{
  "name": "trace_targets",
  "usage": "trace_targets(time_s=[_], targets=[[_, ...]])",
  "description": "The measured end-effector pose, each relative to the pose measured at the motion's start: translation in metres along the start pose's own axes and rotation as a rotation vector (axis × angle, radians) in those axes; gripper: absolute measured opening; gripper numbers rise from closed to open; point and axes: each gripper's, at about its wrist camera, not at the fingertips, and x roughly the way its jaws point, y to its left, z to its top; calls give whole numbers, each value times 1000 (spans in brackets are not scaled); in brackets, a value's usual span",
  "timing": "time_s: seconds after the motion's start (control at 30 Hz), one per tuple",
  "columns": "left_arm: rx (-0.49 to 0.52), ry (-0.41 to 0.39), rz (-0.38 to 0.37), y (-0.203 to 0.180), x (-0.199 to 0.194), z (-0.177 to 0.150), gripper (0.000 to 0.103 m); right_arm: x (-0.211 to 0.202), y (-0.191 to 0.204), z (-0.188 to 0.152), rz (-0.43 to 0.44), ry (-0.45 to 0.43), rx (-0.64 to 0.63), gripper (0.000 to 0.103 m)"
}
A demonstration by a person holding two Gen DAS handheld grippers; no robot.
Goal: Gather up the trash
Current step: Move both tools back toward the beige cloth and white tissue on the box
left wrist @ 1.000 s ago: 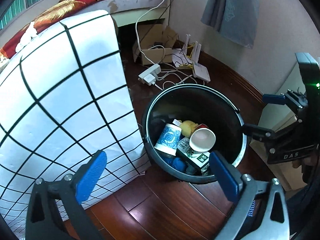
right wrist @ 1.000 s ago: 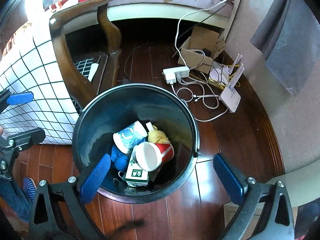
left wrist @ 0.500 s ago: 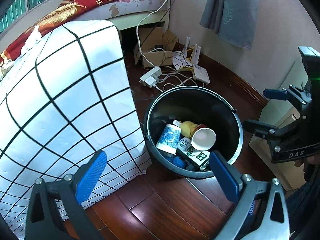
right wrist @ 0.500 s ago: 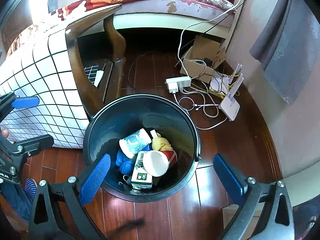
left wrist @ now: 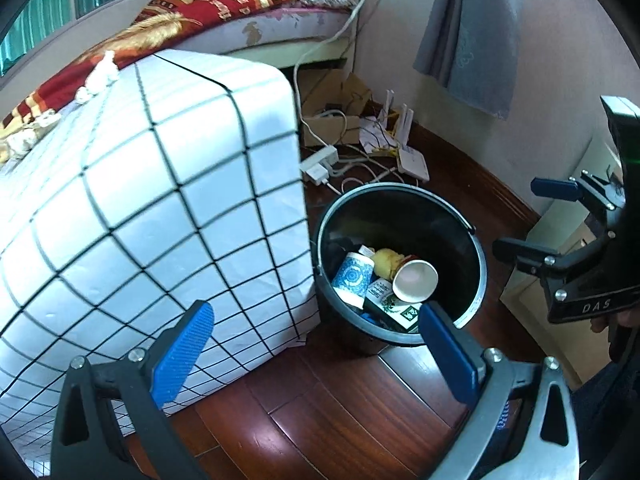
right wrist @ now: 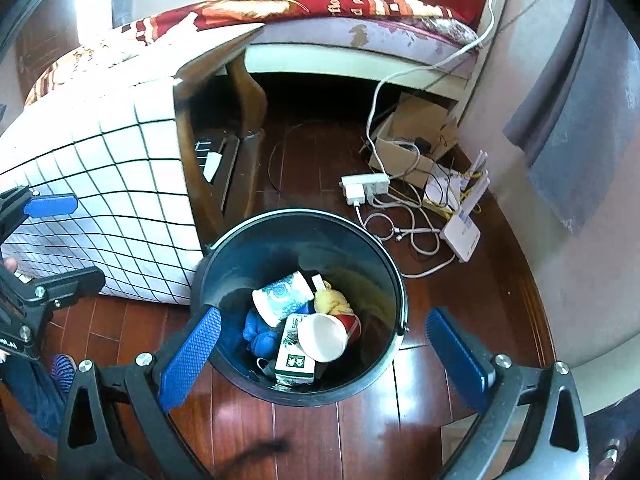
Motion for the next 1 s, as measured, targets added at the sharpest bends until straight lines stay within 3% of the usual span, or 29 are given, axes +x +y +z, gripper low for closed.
trace_targets(time_s=[0.3, 0.53, 0.77, 1.0], targets=[[-77, -102, 69, 43, -55, 4, 102, -34, 28, 28, 8, -119, -32, 103], [-186, -179, 170, 108, -90, 6, 102, -51, 61, 75, 80, -224, -19, 103], [-262, -201, 288, 195, -109, 22, 102, -47, 105, 150, 151, -247, -22, 103], [-271, -217, 333, 267, -97, 62, 95, -11, 154, 272, 241, -250, -37, 103]])
